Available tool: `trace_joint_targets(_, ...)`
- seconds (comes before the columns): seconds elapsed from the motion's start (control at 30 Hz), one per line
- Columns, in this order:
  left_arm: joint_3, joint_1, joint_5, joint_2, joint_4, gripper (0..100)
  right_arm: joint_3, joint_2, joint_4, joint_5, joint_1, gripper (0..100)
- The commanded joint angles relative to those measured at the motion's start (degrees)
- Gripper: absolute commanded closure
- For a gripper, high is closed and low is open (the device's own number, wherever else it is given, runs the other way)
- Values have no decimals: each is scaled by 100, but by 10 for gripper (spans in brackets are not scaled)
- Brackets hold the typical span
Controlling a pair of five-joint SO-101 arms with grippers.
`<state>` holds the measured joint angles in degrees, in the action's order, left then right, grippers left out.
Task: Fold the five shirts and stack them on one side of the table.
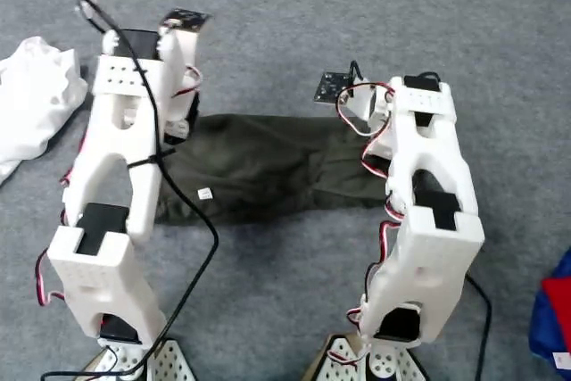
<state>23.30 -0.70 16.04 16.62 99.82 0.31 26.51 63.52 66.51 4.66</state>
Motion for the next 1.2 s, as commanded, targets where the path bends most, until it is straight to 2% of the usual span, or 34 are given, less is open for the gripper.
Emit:
trace_joint_targets(0.0,53,448,-255,4,88,978,-303,-453,308,-70,171,993)
trace_joint_targets(0.2,18,862,-932,400,88,832,-268,-1622,721,-70,154,993)
trace_joint_targets(0.43,-237,677,-1081,760,88,769,-268,-2651,1371,-70,145,993)
trace_joint_targets(0.8,211,1020,-862,1815,88,766,92,-3257,1538,-26,189,993)
trace_joint_targets(1.17,1020,958,-1459,3064,79,770,479,-3881,1538,-26,189,993)
